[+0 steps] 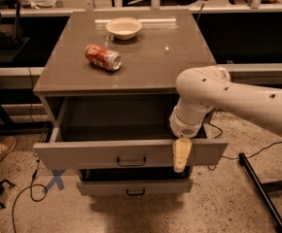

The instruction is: Open top drawer

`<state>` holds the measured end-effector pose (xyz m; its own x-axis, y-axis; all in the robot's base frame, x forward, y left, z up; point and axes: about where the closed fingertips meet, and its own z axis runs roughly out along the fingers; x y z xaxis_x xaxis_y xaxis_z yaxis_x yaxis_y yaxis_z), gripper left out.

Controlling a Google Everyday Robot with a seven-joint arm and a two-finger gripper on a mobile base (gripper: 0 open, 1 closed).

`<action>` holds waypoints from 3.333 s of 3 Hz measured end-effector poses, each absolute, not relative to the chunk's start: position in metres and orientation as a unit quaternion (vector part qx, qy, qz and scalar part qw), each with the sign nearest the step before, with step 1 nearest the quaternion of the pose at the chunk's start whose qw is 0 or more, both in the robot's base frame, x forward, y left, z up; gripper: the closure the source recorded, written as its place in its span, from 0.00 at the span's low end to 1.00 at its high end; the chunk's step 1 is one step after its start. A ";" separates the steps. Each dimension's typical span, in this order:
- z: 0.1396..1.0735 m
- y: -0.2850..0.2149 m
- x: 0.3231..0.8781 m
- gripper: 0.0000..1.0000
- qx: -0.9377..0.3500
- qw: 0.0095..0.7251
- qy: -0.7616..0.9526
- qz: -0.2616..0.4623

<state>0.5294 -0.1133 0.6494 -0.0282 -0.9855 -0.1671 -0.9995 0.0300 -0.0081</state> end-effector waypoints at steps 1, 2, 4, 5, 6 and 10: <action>0.656 -0.121 0.532 0.00 -0.667 0.074 0.738 0.073; 0.693 -0.135 0.535 0.03 -0.630 0.108 0.764 0.087; 0.719 -0.143 0.545 0.48 -0.587 0.129 0.795 0.087; 0.715 -0.142 0.555 0.72 -0.556 0.135 0.815 0.088; 0.702 -0.142 0.569 1.00 -0.530 0.136 0.833 0.089; 0.656 -0.124 0.549 1.00 -0.498 0.094 0.859 0.078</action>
Offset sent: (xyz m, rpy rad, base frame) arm 0.0103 -0.0356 0.0739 0.1668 -0.0278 -0.2301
